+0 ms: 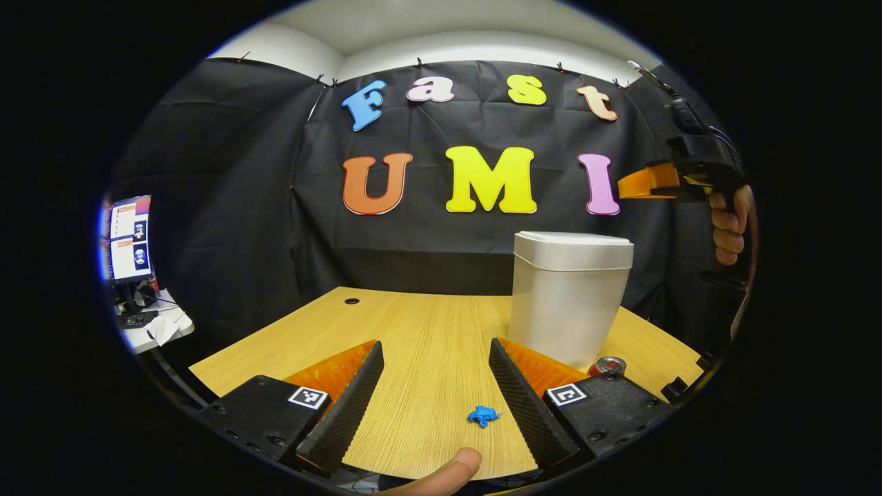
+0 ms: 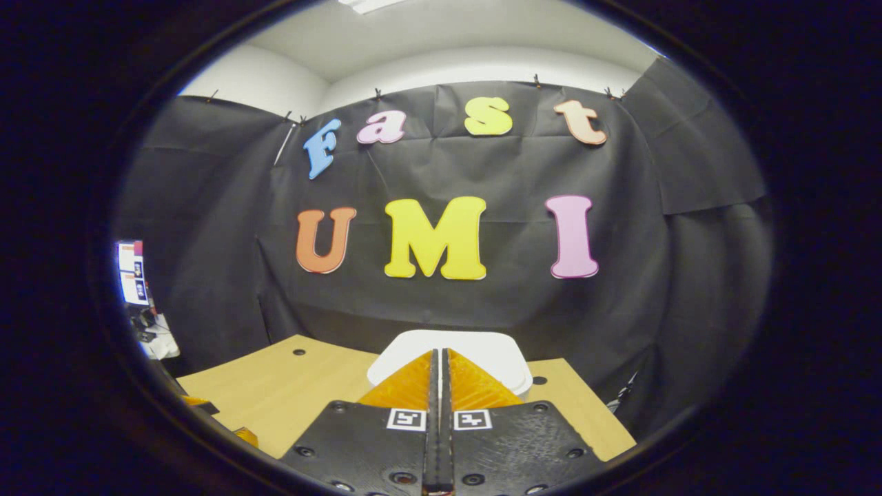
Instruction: Press the lid of the desktop garbage bin to open it, pick up the crumpled paper on the desktop and throw it into the bin, then pick up the pop can on the desktop and drop it into the bin, and finally close the garbage bin lid.
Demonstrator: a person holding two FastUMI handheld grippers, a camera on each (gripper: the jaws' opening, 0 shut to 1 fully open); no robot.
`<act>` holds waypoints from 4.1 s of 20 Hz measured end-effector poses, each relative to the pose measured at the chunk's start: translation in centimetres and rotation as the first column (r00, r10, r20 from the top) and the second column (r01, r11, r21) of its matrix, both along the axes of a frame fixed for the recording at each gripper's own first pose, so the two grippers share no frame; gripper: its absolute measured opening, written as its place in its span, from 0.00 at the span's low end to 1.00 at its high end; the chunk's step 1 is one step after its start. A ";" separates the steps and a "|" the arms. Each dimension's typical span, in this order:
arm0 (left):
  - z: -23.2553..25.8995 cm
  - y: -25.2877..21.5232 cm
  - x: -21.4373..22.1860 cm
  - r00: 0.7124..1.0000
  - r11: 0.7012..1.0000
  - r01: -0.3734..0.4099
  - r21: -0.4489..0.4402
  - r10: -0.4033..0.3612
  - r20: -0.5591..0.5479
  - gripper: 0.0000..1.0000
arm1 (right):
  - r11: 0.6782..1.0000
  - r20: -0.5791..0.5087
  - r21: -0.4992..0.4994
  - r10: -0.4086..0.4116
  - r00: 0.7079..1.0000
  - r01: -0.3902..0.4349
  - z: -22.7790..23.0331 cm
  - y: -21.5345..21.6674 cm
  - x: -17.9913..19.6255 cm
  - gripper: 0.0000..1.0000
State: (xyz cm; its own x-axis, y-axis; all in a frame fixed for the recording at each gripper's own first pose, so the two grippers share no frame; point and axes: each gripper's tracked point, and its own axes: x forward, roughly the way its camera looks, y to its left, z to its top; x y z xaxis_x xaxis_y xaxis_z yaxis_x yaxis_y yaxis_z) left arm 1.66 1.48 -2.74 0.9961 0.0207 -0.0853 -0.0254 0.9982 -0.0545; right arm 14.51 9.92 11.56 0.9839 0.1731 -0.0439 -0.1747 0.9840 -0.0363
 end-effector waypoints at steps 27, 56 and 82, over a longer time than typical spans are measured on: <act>-1.6 1.0 1.8 0.999 0.999 -0.010 -0.042 0.009 -0.032 0.99 | 0.998 -0.097 -0.028 -0.063 0.993 0.060 -1.8 -1.2 0.7 0.00; -11.6 -6.6 6.4 0.969 0.991 0.129 0.034 -0.119 -0.217 0.99 | 0.990 0.009 -0.136 -0.019 1.000 0.020 -9.8 -7.0 -12.9 0.98; -19.8 -8.0 7.2 0.897 0.986 0.167 0.016 -0.145 -0.417 0.60 | 0.998 -0.321 -0.053 0.017 0.947 -0.036 -32.4 -5.5 -10.8 0.95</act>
State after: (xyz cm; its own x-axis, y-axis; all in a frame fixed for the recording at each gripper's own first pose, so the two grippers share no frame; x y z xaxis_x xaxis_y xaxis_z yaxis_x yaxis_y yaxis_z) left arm 8.88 -6.50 -22.55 0.8623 -0.1167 -0.4928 0.1211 0.9924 -0.0231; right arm 3.69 4.37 -20.81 0.9113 0.1869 -0.3668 -0.2126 0.9767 -0.0306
